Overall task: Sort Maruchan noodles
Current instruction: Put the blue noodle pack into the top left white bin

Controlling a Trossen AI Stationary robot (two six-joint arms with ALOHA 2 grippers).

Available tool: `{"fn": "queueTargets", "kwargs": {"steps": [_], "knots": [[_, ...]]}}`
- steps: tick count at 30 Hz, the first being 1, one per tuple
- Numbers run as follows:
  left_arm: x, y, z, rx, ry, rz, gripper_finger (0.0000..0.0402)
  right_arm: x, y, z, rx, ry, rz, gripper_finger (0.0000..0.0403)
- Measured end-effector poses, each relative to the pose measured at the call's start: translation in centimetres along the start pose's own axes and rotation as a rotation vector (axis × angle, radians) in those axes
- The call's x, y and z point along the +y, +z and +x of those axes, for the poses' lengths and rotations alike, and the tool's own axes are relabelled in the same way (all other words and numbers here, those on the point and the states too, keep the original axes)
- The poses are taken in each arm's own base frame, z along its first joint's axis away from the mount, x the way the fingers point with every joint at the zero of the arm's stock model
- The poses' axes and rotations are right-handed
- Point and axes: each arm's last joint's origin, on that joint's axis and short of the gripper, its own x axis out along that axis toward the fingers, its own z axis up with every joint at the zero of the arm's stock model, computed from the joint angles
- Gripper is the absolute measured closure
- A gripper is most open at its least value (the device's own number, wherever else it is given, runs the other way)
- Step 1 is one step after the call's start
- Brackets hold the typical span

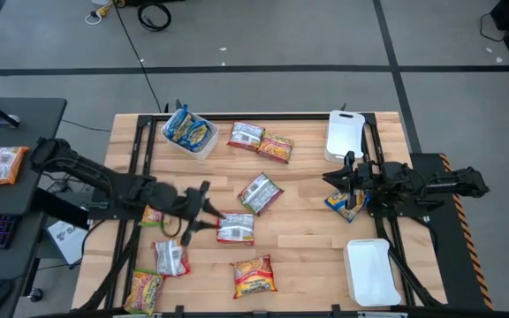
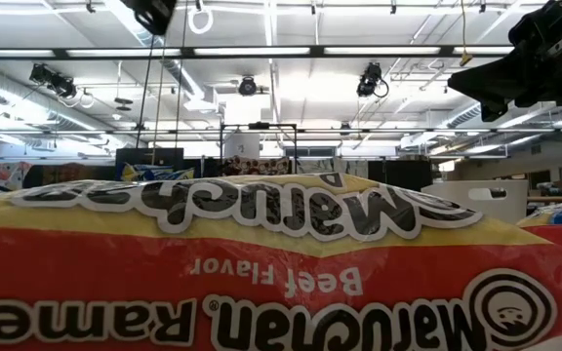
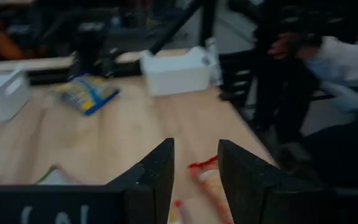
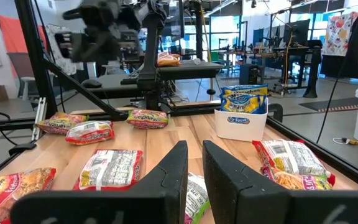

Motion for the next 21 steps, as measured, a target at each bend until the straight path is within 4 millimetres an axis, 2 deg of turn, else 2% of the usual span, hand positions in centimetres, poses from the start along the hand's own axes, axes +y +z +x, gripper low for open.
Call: {"fn": "queueTargets", "kwargs": {"steps": [4,8,12,15,18,21], "knots": [[-1.4,0.0,-0.2,-0.010,-0.004,0.016,0.0274,0.0,0.1,0.0,-0.008,0.000,0.001,0.0347],[-1.8,-0.6,-0.3,-0.005,0.037,0.012,0.0274,0.0,0.7,0.0,-0.069,0.002,0.018,0.0347],[-1.6,-1.6,-0.3,0.005,0.161,-0.020,0.0274,0.0,0.4,0.0,-0.039,-0.005,0.113,0.0347],[-1.3,-2.2,-0.3,0.013,0.230,-0.038,0.0274,-0.2,0.3,0.1,-0.036,-0.076,0.283,0.0349],[-1.3,-2.3,-0.3,0.011,0.238,-0.038,0.0274,0.1,0.7,0.4,0.069,-0.068,0.384,0.0359],[-1.3,-2.2,-0.3,0.002,0.241,-0.033,0.0274,0.8,1.4,1.1,0.249,-0.104,0.391,0.0382]]}}
